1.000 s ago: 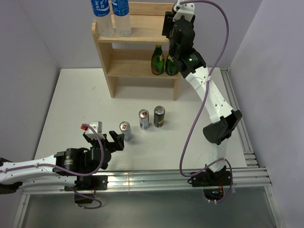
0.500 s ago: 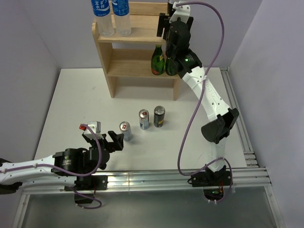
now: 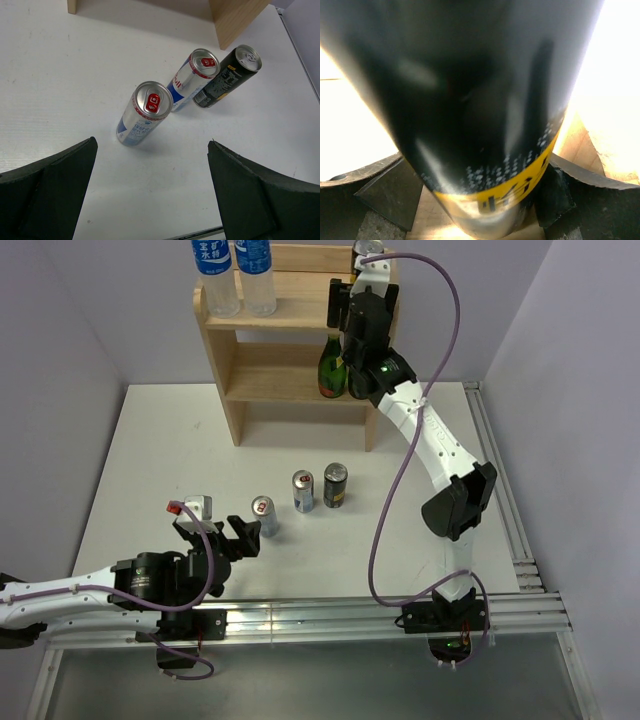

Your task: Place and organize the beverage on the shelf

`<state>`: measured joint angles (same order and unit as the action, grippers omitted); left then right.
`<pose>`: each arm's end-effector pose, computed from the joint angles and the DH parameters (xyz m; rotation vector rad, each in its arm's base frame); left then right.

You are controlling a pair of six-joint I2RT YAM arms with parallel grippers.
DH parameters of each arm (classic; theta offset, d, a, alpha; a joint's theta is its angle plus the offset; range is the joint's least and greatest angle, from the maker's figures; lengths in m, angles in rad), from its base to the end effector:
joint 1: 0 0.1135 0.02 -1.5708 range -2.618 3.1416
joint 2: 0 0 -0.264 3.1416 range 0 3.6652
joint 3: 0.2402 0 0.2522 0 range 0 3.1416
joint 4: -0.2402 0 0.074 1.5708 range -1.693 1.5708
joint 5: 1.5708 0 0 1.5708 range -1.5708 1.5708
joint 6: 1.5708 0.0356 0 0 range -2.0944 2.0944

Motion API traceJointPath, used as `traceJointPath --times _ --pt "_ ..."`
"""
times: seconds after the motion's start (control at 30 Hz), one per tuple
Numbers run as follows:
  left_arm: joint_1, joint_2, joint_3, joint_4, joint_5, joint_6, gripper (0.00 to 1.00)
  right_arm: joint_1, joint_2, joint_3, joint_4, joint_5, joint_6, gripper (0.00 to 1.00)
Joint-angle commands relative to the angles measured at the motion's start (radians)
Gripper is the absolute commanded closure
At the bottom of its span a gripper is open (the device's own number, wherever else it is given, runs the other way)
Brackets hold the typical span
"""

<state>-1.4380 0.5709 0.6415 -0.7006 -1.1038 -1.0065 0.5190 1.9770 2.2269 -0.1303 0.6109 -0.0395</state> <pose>0.0462 -0.1055 0.2803 -0.1634 1.8589 -0.4766 0.4002 0.2051 0.4870 0.0917 1.4703 -0.0536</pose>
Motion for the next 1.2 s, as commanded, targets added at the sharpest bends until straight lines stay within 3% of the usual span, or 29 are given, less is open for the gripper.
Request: traceJointPath --times 0.0,1.17 --pt "-0.006 -0.011 -0.003 0.015 -0.002 0.014 0.01 -0.022 -0.044 -0.053 -0.025 0.052 0.015 0.16" --pt "-0.007 -0.019 -0.005 0.018 -0.004 0.017 0.01 0.007 -0.291 -0.348 -0.063 0.052 0.136 0.15"
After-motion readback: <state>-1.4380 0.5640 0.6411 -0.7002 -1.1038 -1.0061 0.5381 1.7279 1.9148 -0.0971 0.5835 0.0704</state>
